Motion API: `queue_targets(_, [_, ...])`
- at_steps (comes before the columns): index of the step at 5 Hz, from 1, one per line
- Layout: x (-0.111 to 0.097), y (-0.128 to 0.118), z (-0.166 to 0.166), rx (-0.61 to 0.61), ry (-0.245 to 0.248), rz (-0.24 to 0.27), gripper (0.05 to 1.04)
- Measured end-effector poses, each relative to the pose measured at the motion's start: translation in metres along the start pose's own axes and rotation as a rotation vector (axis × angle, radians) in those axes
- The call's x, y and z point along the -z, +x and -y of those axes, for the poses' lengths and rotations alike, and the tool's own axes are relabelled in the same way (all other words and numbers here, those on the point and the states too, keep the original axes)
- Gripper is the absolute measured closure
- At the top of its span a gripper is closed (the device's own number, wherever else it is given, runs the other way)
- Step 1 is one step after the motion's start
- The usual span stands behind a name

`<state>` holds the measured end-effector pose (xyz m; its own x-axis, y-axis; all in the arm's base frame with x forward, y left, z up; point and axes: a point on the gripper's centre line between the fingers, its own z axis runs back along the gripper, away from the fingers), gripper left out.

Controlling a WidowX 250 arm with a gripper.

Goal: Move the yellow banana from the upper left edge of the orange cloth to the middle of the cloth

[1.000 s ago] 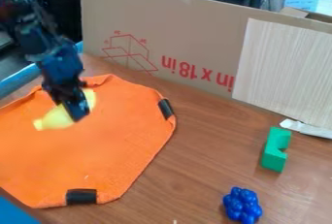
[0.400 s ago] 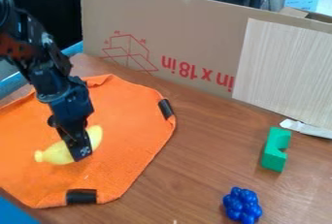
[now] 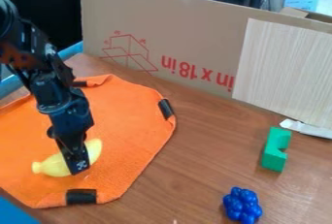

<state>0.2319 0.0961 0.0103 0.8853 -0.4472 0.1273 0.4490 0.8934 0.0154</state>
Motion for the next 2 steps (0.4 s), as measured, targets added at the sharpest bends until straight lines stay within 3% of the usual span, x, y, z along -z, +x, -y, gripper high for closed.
queue_targets(1, [-0.002, 0.003, -0.003, 0.005, -0.022, -0.011, 0.184])
queue_targets(2, [-0.013, 0.008, -0.006, 0.012, -0.107, -0.006, 0.077])
